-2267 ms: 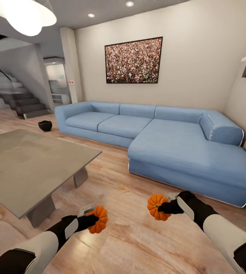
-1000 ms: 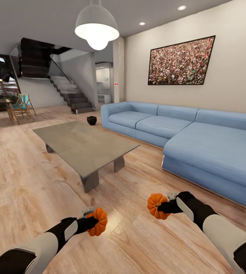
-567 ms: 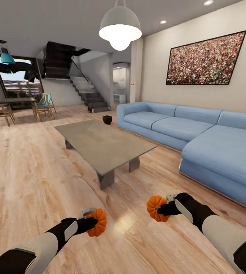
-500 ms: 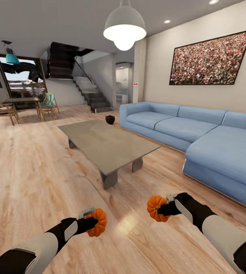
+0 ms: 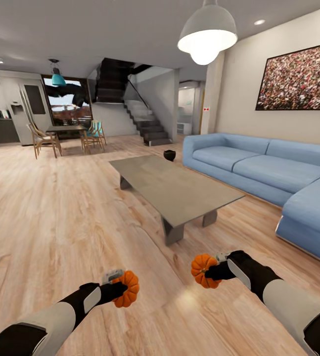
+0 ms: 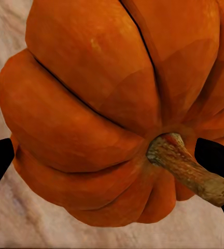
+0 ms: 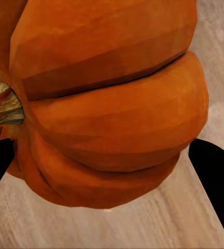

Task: Place each of the two pumpkins and all three candles from the living room inside a cabinet in the living room (use any cabinet), then make sure every cabinet is closed, and position the cauldron so it is next to a table in the living room.

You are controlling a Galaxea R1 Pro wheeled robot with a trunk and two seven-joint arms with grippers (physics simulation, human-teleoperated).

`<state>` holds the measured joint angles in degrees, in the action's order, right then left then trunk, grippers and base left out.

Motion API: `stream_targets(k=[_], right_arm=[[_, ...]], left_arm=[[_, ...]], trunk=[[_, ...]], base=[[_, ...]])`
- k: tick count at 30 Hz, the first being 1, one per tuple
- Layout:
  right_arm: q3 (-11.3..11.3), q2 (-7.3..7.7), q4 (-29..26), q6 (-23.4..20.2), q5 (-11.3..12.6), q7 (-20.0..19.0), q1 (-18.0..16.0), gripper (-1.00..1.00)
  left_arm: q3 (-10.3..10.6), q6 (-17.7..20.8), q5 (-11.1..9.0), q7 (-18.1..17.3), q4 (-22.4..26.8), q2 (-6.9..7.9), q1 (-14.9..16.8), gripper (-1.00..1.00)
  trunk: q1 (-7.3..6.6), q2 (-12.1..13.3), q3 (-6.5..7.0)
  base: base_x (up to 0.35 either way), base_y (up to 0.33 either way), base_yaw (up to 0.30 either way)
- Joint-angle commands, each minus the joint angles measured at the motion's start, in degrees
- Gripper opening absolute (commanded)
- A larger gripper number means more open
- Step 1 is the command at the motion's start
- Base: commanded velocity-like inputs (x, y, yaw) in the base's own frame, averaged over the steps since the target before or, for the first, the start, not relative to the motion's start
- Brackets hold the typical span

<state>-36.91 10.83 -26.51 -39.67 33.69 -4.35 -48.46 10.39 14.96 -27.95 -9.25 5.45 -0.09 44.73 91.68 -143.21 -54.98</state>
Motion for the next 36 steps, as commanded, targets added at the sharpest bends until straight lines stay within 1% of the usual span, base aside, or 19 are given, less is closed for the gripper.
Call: stream_targets(k=[1,11,23,27,36], right_arm=[[-0.2,0.07,-0.1,-0.2,-0.3,-0.3,-0.1,-1.00],[-0.2,0.07,-0.1,-0.2,-0.3,-0.4,-0.1,-1.00],[-0.2,0.07,-0.1,0.0,-0.3,-0.4,-0.1,-1.00],[-0.2,0.07,-0.1,0.3,-0.3,-0.3,-0.1,-1.00],[-0.2,0.07,-0.1,2.4,-0.3,-0.3,0.0,-1.00]], left_arm=[[0.2,0.2,-0.7,-0.1,0.1,0.00,0.0,-1.00],[0.2,0.2,-0.7,-0.1,0.1,0.00,0.0,-1.00],[0.2,0.2,-0.8,-0.1,0.1,0.00,0.0,-1.00],[0.2,0.2,-0.8,-0.1,0.1,0.00,0.0,-1.00],[0.2,0.2,-0.7,-0.1,0.1,-0.08,0.0,-1.00]], trunk=[[-0.01,0.0,-0.05],[-0.01,0.0,-0.05],[-0.01,0.0,-0.05],[-0.01,0.0,-0.05],[-0.01,0.0,-0.05]], base=[[0.083,0.286,0.286],[0.109,0.284,0.286],[0.208,0.250,0.284],[0.233,0.227,0.104],[0.248,0.211,0.008]])
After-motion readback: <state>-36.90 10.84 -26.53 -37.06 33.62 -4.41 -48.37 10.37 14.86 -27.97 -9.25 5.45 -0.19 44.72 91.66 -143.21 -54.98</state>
